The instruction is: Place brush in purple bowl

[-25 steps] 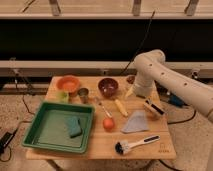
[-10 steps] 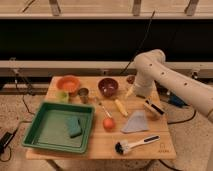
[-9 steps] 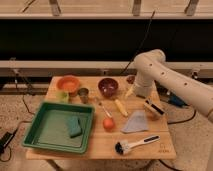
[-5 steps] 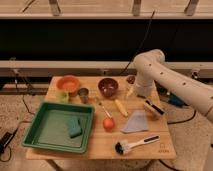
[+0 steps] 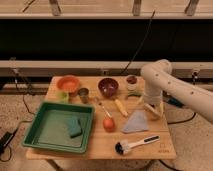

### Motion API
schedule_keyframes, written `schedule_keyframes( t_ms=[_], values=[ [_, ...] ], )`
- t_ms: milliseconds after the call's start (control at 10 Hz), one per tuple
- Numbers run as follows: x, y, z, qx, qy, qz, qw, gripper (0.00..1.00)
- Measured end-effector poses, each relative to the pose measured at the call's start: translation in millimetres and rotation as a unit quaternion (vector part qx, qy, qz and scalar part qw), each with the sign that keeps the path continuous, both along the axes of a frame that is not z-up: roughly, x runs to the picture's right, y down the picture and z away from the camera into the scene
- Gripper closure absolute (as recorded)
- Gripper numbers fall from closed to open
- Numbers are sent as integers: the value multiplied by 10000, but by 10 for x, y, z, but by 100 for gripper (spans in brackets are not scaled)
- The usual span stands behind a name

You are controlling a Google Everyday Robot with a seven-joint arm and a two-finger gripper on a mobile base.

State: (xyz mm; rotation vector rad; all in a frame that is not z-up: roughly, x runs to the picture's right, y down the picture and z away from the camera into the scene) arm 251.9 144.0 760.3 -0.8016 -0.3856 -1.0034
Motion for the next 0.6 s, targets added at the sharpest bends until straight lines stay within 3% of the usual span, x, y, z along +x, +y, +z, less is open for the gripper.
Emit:
schedule_keyframes(
  t_ms=[200, 400, 600],
  values=[
    [78, 268, -205, -7, 268, 474, 9985, 24],
    [128, 499, -361, 20, 528, 903, 9945, 24],
    [179, 765, -460, 80, 810, 1380, 9871, 24]
  ],
)
